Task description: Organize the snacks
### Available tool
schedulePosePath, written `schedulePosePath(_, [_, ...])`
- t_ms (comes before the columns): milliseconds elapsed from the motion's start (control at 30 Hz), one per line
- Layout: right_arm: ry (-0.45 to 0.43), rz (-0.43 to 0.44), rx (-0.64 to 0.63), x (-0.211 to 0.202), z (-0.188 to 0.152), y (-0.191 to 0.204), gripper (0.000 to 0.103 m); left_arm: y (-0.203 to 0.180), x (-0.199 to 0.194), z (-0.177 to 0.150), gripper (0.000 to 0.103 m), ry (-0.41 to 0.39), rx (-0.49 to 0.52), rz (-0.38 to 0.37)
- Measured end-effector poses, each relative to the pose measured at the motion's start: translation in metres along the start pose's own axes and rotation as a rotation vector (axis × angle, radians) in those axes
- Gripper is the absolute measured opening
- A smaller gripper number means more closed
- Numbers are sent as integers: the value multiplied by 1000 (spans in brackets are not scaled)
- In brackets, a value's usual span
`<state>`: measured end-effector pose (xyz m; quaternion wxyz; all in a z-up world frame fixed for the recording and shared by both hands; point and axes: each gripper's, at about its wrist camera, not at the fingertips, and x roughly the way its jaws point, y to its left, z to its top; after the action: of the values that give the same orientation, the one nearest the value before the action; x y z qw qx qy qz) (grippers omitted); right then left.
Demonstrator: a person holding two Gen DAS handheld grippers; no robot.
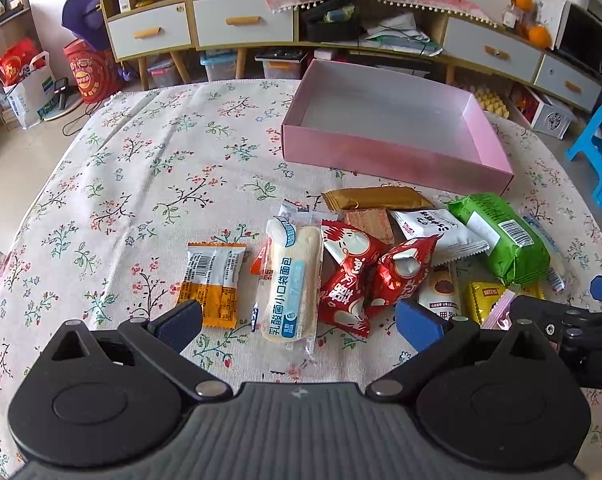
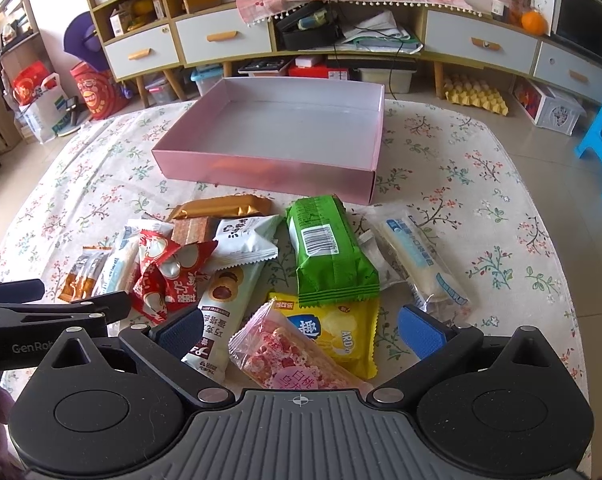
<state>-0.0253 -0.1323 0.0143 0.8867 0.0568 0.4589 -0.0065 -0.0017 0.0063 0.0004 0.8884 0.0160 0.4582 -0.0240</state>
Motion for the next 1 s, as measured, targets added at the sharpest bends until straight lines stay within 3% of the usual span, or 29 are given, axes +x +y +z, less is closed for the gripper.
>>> schedulePosePath(1000, [-5, -5, 11, -1, 3, -4, 103, 1, 0, -1, 103, 3, 5, -2])
